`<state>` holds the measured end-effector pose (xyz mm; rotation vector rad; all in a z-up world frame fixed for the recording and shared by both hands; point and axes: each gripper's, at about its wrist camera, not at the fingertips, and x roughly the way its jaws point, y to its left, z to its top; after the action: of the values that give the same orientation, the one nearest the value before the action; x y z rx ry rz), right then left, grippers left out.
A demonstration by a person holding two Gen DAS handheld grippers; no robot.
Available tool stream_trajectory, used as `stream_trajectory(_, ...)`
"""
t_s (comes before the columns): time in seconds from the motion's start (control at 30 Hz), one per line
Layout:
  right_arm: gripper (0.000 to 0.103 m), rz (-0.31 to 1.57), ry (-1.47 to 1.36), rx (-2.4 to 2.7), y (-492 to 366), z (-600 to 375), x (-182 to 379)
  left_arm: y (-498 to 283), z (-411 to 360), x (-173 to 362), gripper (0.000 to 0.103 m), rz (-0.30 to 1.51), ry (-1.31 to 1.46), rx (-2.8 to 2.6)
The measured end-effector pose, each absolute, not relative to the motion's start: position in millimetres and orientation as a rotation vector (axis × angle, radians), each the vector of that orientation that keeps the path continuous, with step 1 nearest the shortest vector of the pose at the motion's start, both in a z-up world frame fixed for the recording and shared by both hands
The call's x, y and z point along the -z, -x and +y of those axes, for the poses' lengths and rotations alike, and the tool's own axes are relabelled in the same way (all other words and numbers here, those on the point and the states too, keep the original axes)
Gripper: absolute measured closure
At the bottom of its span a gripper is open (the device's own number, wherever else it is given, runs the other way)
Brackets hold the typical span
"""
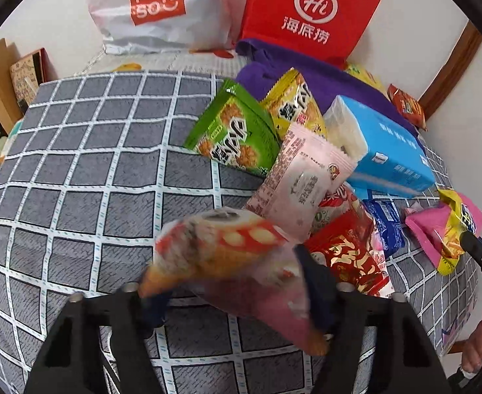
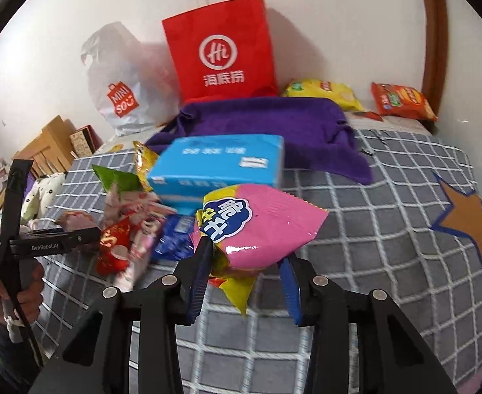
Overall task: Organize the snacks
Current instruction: 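Lift the red-dotted bag with left gripper while right lifts the pink-yellow chip bag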
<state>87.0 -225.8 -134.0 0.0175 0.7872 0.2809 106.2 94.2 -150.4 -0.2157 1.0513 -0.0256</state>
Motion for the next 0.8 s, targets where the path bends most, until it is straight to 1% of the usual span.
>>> stream_trajectory(0.1,0.063,0.79,-0.003,-0.269,-83.4,-232.5,136.2,-99.0,94.9,143.7,0.047,1.043,0.215,0.04)
stream_trajectory(0.3,0.063,0.834,0.152,-0.299,-66.5,-233.6,146.0,-78.2,97.0,128.5,0.047,1.01,0.194,0.014)
stream_trajectory(0.4,0.062,0.846,0.166,-0.277,-52.6,-242.9,153.2,-66.3,97.9,125.3,0.047,0.998,0.224,0.018)
stream_trajectory(0.47,0.057,0.846,0.135,-0.279,-46.1,-250.6,154.6,-62.4,97.3,124.6,0.047,1.003,0.228,0.017)
stream_trajectory(0.53,0.043,0.82,0.103,-0.277,-40.7,-255.9,151.2,-60.2,95.1,124.7,0.047,1.011,0.232,0.017)
stream_trajectory(0.6,0.036,0.769,0.097,-0.286,-35.8,-254.4,143.1,-59.1,90.6,124.0,0.047,1.015,0.236,0.021)
stream_trajectory(0.7,0.017,0.727,0.086,-0.312,-36.3,-245.0,132.7,-58.2,85.8,120.6,0.047,1.01,0.24,0.03)
stream_trajectory(0.8,0.017,0.696,0.069,-0.3,-47.1,-235.0,133.3,-57.4,83.6,117.4,0.047,1.008,0.24,0.031)
